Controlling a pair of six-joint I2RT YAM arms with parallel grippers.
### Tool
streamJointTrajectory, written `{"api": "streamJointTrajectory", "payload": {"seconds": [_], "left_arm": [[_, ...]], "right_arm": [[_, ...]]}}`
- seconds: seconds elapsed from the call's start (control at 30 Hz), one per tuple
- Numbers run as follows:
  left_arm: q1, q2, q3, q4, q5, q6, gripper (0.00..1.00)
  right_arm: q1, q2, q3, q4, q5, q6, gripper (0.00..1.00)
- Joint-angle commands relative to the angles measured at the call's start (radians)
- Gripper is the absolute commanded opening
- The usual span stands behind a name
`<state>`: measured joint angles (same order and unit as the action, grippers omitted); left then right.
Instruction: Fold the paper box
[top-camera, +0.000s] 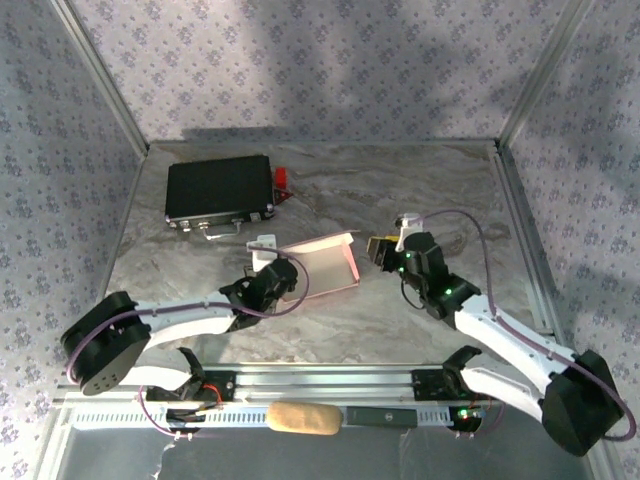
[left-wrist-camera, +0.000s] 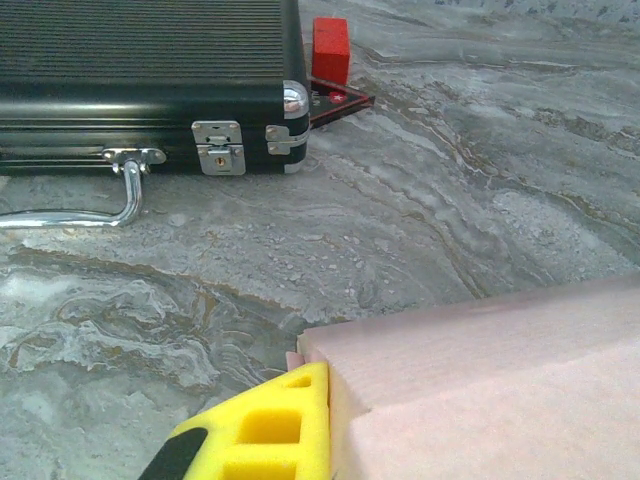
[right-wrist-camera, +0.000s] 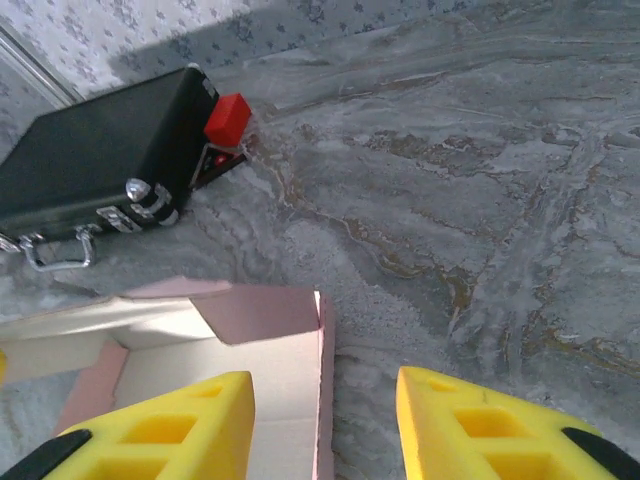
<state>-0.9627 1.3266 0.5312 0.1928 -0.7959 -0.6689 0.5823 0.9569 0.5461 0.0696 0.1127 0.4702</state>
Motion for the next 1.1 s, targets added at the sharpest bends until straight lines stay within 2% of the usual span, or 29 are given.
{"api": "streamJointTrajectory", "payload": {"seconds": [0.0,0.1,0.23,0.37,0.5,0.7,1.07], "left_arm": [[-0.01,0.034,0.003,-0.099,0.032,0.01,0.0],[-0.013,0.043,0.01,-0.096,0.029,0.011,0.0],[-0.02,0.059,0.016,-0.095,0.023,0.006,0.0],[-0.028,0.071,0.03,-0.108,0.014,0.005,0.0],[-0.034,0.077,0.038,-0.122,0.002,0.007,0.0],[-0.039,0.075,0.035,-0.124,0.0,0.005,0.0],[-0.07,0.1,0.038,-0.135,-0.008,-0.034,0.0]], "right_arm": [[-0.032,-0.014,0.107,-0.08,-0.114,0.011,0.43],[-0.037,0.054,0.221,-0.192,-0.029,0.103,0.48],[-0.041,0.267,0.428,-0.363,-0.005,0.236,0.46],[-0.01,0.46,0.607,-0.46,0.007,0.28,0.43],[0.023,0.577,0.72,-0.514,0.007,0.29,0.4],[0.04,0.652,0.724,-0.535,-0.003,0.252,0.37],[0.086,0.62,0.573,-0.505,0.0,0.243,0.34]]}}
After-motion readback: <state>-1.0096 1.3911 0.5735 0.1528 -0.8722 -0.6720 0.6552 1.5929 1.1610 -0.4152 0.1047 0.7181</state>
